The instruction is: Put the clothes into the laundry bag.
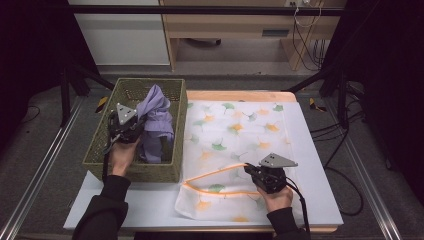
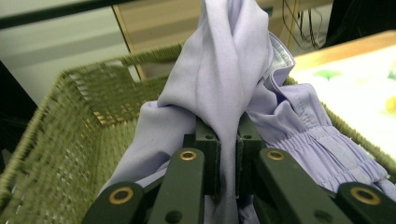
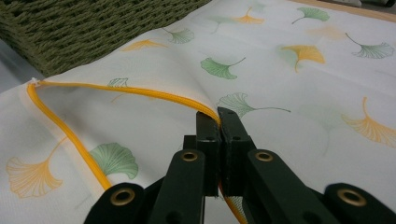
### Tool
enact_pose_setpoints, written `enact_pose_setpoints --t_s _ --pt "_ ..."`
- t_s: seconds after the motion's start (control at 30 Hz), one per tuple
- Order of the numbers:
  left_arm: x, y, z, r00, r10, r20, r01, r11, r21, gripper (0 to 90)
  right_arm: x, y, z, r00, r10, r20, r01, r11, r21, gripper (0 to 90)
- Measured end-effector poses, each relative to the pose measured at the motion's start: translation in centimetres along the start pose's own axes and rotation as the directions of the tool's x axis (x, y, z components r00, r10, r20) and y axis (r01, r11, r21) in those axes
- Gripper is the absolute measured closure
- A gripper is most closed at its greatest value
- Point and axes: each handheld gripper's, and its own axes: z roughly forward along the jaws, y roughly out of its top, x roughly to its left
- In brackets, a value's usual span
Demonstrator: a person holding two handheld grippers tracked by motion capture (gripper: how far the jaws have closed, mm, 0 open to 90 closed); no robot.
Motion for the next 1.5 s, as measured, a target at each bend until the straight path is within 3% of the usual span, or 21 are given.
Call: enact_pose_setpoints --t_s 0.3,0.67,0.97,1.27,1.4,1.5 --pt "1.1 1.6 -2.5 0.9996 -0.028 -0.009 0.027 0.9946 -0.1 83.1 0.0 0.0 0.1 1.0 -0.005 0.001 0.005 1.0 0.0 88.0" --pt "0.8 4.1 -5.3 0.9995 -0.028 0.014 0.03 0.9796 -0.199 83.1 0.0 0.0 0.0 1.0 0.001 -0.001 -0.001 1.0 -0.001 88.0" --pt "0.4 6.6 -8.3 0.9998 -0.002 0.02 0.008 0.958 -0.287 83.1 0.0 0.0 0.0 1.0 0.0 0.002 0.0 1.0 0.001 88.1" --pt "0.3 9.2 -10.9 0.9988 -0.002 0.05 0.02 0.9329 -0.359 83.1 0.0 0.0 0.0 1.0 0.002 0.002 -0.002 1.0 0.001 88.1" --pt "0.0 10.1 -11.8 0.998 0.008 0.062 0.016 0.9268 -0.375 83.1 0.0 0.0 0.0 1.0 0.002 0.001 -0.002 1.0 0.001 88.1" --pt "-0.3 10.7 -12.9 0.9963 0.014 0.085 0.021 0.918 -0.396 83.1 0.0 0.0 0.1 1.0 0.003 0.001 -0.003 1.0 0.001 88.2"
